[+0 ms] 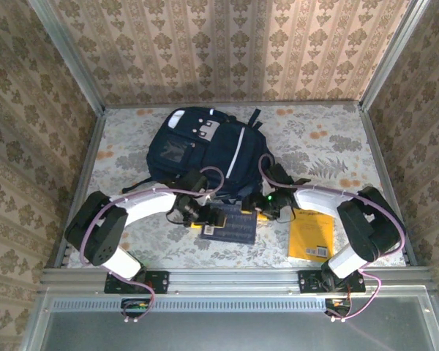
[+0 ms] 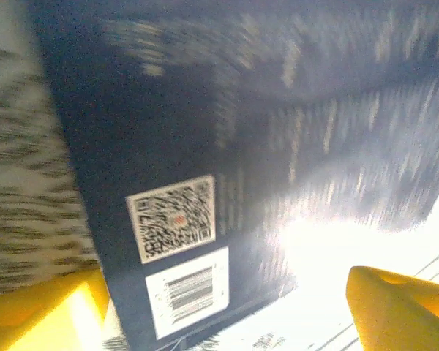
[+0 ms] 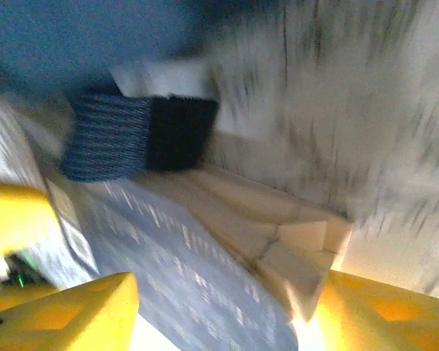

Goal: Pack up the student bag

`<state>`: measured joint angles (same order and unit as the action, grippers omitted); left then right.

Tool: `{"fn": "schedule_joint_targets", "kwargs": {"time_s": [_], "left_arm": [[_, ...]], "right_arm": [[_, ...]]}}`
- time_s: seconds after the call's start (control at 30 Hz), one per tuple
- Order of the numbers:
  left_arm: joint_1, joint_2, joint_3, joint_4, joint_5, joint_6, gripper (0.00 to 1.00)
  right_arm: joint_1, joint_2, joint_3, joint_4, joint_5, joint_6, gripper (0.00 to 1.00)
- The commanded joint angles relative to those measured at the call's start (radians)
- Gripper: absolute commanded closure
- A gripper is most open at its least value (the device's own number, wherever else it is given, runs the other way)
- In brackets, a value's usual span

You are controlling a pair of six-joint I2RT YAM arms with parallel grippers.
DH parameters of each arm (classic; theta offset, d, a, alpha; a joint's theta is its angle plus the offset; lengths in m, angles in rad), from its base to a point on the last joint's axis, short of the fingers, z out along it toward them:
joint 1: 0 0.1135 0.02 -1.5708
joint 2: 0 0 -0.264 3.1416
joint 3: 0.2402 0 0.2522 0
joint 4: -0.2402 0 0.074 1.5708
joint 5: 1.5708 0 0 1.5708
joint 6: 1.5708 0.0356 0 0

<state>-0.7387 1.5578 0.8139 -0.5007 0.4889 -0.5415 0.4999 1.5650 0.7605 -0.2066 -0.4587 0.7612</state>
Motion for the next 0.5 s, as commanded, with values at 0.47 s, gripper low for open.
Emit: {"fn": "schedule_joint_targets", "kwargs": {"time_s": [0.47], "left_arm": [[-0.082,0.026,0.281,-0.292,-0.018,0.216,0.12]], "right_arm": [[-0.054,-0.311,-0.041,-0.124,0.379,-0.089,0.27]]}}
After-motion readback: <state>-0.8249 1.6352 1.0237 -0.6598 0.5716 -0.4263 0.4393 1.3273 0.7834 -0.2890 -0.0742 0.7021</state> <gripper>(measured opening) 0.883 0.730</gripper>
